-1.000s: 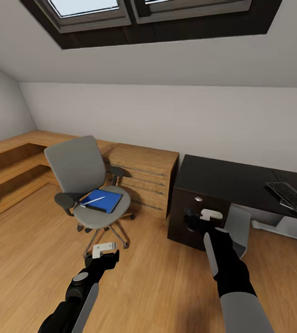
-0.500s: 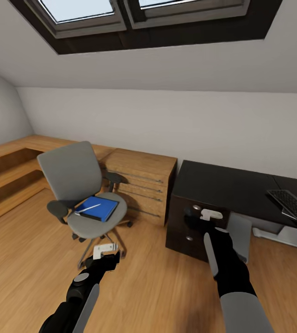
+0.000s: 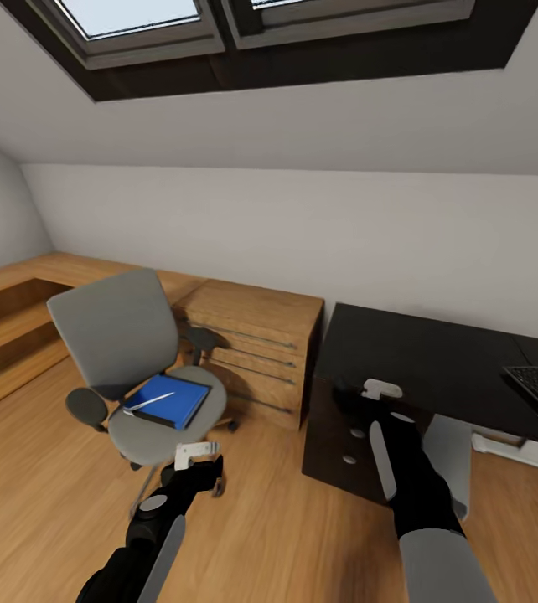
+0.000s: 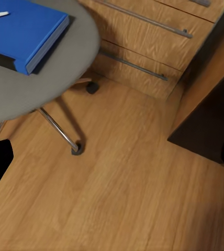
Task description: In the bedroom, organize the workspace by keeping the computer under the desk, ensuring the monitor is on the desk, placing the keyboard on the desk next to the monitor, placing the mouse on the desk next to the keyboard, moving the folder from the swivel chair onto the desk next to the mouse, stacking the notebook on top of the folder with the pen on top of the notebook, and positioning the swivel chair next to the desk.
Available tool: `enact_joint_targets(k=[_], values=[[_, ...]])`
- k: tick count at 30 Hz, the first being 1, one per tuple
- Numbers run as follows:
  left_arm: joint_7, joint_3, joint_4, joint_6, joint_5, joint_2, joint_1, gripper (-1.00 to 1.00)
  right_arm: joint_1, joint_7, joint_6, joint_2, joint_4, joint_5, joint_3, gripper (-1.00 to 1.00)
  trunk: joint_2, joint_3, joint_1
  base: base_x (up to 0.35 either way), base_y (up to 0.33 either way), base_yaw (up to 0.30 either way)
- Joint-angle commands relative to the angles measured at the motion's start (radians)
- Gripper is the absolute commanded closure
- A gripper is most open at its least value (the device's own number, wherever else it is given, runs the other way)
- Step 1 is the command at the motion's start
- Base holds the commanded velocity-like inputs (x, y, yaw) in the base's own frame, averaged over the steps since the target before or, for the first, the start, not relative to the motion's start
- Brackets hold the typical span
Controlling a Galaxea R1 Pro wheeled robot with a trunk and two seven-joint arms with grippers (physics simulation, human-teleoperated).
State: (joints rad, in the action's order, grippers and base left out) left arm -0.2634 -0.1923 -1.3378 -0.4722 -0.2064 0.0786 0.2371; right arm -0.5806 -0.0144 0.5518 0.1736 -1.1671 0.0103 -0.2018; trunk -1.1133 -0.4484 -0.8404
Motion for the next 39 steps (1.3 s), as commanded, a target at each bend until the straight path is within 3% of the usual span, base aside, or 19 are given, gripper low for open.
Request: enact_joint_targets(k=[1,11,16,21,22,24,26,30,34,39], values=[[-0.009,-0.002,-0.001,-0.003,-0.010,0.000,0.001,-1.00,-0.001,-0.002,0.005,0.001,0.000,0.005,-0.001,1.00,-0.001,-0.001,-0.001,0.320,0.000,0.000],[-0.010,-0.007,0.002,-0.003,-0.010,0.000,0.001,-1.00,-0.001,-0.003,0.005,0.001,0.002,0.004,-0.001,1.00,-0.001,-0.001,-0.001,0.320,-0.021,0.000],[-0.013,-0.028,0.006,-0.001,-0.010,0.000,0.001,-1.00,-0.001,-0.010,0.001,0.001,0.048,0.000,0.002,1.00,-0.001,-0.001,-0.001,0.314,-0.146,0.000],[-0.058,-0.068,0.007,0.001,-0.011,0.000,0.000,-1.00,-0.001,-0.011,0.000,0.001,0.073,-0.002,0.001,1.00,-0.001,-0.001,-0.001,0.304,-0.183,0.000],[-0.081,-0.090,0.007,0.002,-0.011,0.000,0.000,-1.00,-0.001,-0.012,-0.006,0.001,0.098,-0.002,0.001,1.00,-0.001,-0.001,-0.001,0.301,-0.191,0.000],[-0.088,-0.101,0.006,0.002,-0.012,0.000,0.000,-1.00,-0.002,-0.012,-0.014,0.001,0.140,-0.003,0.001,1.00,-0.001,-0.001,-0.001,0.301,-0.189,0.000],[-0.093,-0.108,-0.012,0.003,-0.013,0.000,-0.014,-1.00,-0.005,-0.012,-0.040,0.001,0.205,-0.002,0.001,1.00,-0.001,-0.001,-0.001,0.309,-0.099,0.000],[-0.094,-0.109,-0.023,0.003,-0.013,0.000,-0.020,-1.00,-0.006,-0.013,-0.046,-0.001,0.235,-0.003,0.001,1.00,-0.001,-0.001,-0.001,0.318,-0.014,0.000],[-0.094,-0.126,-0.024,0.003,-0.013,0.000,-0.021,-1.00,-0.021,-0.013,-0.072,-0.025,0.325,-0.003,0.001,1.00,-0.001,-0.001,-0.001,0.320,0.062,0.000],[-0.093,-0.132,-0.024,0.002,-0.014,0.000,-0.021,-1.00,-0.054,-0.013,-0.091,-0.031,0.405,-0.003,0.001,1.00,-0.001,-0.001,-0.001,0.321,0.100,0.000]])
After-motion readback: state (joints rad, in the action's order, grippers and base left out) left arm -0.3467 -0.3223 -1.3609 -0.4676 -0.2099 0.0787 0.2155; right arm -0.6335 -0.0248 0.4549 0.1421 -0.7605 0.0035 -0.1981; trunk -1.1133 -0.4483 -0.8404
